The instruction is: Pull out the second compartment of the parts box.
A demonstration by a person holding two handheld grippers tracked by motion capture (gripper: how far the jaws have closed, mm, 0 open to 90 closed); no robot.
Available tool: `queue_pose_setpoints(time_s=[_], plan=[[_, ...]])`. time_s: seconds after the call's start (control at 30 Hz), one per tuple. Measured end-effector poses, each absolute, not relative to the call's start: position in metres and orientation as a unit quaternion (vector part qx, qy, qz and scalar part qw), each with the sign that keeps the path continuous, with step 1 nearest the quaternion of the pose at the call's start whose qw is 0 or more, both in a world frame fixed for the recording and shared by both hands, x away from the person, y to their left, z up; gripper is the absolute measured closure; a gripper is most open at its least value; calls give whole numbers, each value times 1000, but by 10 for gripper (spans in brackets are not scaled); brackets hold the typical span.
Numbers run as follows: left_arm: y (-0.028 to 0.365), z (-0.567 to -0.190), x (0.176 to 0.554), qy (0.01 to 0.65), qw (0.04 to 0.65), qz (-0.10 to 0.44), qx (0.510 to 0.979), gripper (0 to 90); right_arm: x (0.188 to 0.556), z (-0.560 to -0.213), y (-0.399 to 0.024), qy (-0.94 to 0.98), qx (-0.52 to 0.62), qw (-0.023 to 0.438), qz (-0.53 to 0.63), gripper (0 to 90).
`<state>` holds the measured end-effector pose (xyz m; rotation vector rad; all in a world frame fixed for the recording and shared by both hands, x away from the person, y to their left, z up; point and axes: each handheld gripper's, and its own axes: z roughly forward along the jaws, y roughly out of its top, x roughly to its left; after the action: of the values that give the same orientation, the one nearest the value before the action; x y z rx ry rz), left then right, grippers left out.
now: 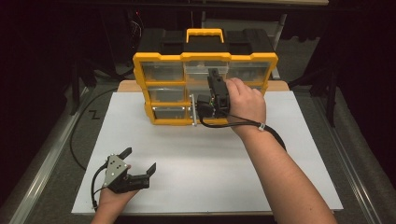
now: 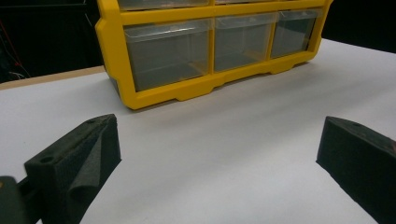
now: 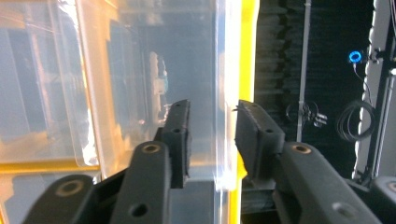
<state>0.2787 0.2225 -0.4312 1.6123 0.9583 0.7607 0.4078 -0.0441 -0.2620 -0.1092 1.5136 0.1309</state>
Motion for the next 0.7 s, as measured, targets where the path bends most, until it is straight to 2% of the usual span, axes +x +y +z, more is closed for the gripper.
queue_pose_setpoints(time_s=[0.3, 0.47, 0.5, 0.7], plan=[[223, -431, 278, 400, 531, 319, 675, 4, 414, -253, -37, 693, -39, 718, 58, 664], [224, -431, 278, 402, 530, 319, 675, 3, 415, -253, -37, 697, -35, 714, 55, 743], [224, -431, 278, 402, 530, 320, 675, 4, 415, -254, -37, 693, -34, 718, 56, 784], [223, -431, 278, 402, 530, 320, 675, 3, 411, -258, -35, 674, -39, 735, 57, 810]])
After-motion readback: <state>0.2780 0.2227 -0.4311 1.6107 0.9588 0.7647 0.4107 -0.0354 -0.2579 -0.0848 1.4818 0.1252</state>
